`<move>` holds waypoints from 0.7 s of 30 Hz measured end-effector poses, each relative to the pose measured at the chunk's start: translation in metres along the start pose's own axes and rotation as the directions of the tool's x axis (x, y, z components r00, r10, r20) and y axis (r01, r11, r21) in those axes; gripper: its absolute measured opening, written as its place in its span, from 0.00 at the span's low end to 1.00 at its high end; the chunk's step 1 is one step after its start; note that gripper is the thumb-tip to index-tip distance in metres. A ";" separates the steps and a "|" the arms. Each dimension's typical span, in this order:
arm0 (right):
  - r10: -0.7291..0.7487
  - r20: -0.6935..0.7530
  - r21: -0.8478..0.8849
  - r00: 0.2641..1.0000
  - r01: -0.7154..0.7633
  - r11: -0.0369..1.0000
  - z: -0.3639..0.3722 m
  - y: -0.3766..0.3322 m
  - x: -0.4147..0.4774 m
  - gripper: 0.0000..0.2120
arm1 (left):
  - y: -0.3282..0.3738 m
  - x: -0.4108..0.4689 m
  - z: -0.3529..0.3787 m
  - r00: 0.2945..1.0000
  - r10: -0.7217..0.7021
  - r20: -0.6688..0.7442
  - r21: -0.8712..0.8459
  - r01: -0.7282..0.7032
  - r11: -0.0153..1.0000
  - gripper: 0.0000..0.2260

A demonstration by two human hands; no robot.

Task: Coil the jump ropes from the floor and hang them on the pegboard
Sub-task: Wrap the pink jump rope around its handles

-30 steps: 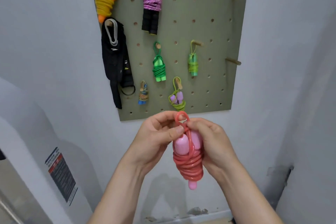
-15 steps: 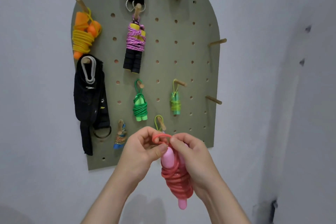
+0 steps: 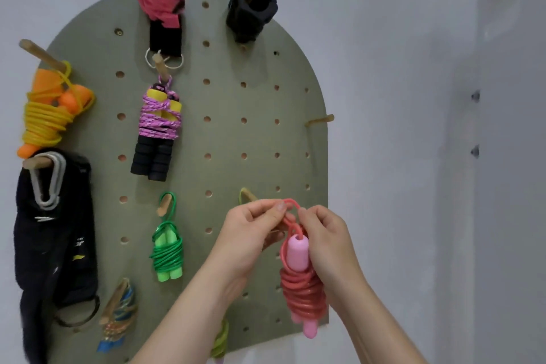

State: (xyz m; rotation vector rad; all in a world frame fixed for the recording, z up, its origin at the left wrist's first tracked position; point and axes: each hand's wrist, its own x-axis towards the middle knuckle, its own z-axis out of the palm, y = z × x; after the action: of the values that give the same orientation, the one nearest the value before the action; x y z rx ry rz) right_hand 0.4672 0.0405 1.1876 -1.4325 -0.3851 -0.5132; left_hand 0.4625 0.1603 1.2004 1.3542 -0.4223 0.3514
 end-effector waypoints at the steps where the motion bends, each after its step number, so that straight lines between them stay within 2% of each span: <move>1: -0.018 -0.015 0.004 1.000 0.018 1.000 -0.005 -0.006 0.018 0.17 | 0.005 0.015 0.009 1.000 0.018 0.014 -0.017 -0.018 1.000 0.06; 7: -0.132 -0.014 0.022 0.991 0.133 0.991 -0.026 -0.037 0.110 0.11 | 0.038 0.100 0.053 0.986 0.168 -0.012 0.037 -0.168 0.985 0.06; 12: -0.210 -0.093 0.028 0.973 0.213 0.977 -0.037 -0.043 0.167 0.11 | 0.054 0.160 0.082 0.953 0.300 -0.035 0.200 -0.288 0.937 0.05; 16: -0.176 -0.158 0.056 0.972 0.187 0.981 -0.047 -0.028 0.204 0.11 | 0.047 0.197 0.097 0.901 0.433 -0.017 0.462 -0.378 0.802 0.05; 18: -0.111 -0.129 0.088 0.985 0.123 0.988 -0.048 -0.019 0.219 0.11 | 0.041 0.207 0.098 0.879 0.477 -0.005 0.563 -0.392 0.728 0.08; 21: -0.019 -0.020 0.168 1.000 0.022 0.985 -0.046 -0.008 0.234 0.09 | 0.031 0.213 0.090 0.854 0.511 0.103 0.662 -0.442 0.605 0.06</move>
State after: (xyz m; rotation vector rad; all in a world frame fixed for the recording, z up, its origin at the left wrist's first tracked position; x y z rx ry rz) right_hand 0.6553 -0.0300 1.3169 -1.2608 -0.4189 -0.4980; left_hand 0.6263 0.0775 1.3452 1.9094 -0.6142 1.1074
